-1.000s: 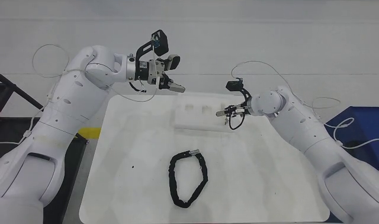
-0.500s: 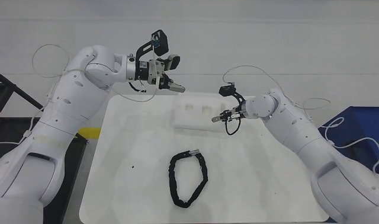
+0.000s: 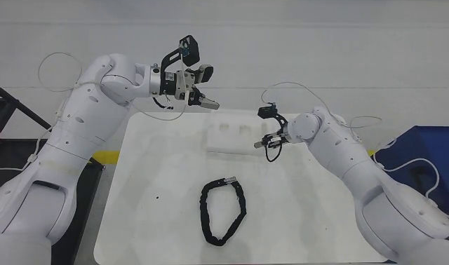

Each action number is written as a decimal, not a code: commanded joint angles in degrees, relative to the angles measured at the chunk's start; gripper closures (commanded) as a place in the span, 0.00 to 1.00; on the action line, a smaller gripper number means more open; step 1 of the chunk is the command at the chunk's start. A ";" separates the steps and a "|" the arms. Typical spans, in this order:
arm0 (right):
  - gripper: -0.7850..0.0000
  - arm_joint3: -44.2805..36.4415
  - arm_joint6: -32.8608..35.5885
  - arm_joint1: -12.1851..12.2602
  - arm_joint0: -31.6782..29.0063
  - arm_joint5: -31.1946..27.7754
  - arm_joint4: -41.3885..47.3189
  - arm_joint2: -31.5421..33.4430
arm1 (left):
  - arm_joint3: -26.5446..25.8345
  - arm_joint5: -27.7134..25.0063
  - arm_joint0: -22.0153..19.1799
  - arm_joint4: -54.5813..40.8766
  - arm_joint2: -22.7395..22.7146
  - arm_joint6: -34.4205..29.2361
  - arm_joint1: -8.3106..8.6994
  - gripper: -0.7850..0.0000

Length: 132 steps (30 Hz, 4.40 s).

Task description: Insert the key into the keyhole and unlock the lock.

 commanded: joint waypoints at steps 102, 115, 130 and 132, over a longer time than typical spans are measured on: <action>1.00 -45.00 9.07 12.57 -19.21 -2.56 -7.13 32.14 | 0.00 0.00 0.00 0.00 0.00 0.00 0.00 0.00; 1.00 -60.75 8.92 17.54 -34.29 -5.94 2.49 51.17 | 0.00 0.00 0.00 0.00 0.00 0.00 0.00 0.00; 1.00 -72.66 6.83 20.19 -45.95 -3.62 1.87 61.92 | 0.00 0.00 0.00 0.00 0.00 0.00 0.00 0.00; 1.00 -72.66 6.83 20.19 -45.95 -3.62 1.87 61.92 | 0.00 0.00 0.00 0.00 0.00 0.00 0.00 0.00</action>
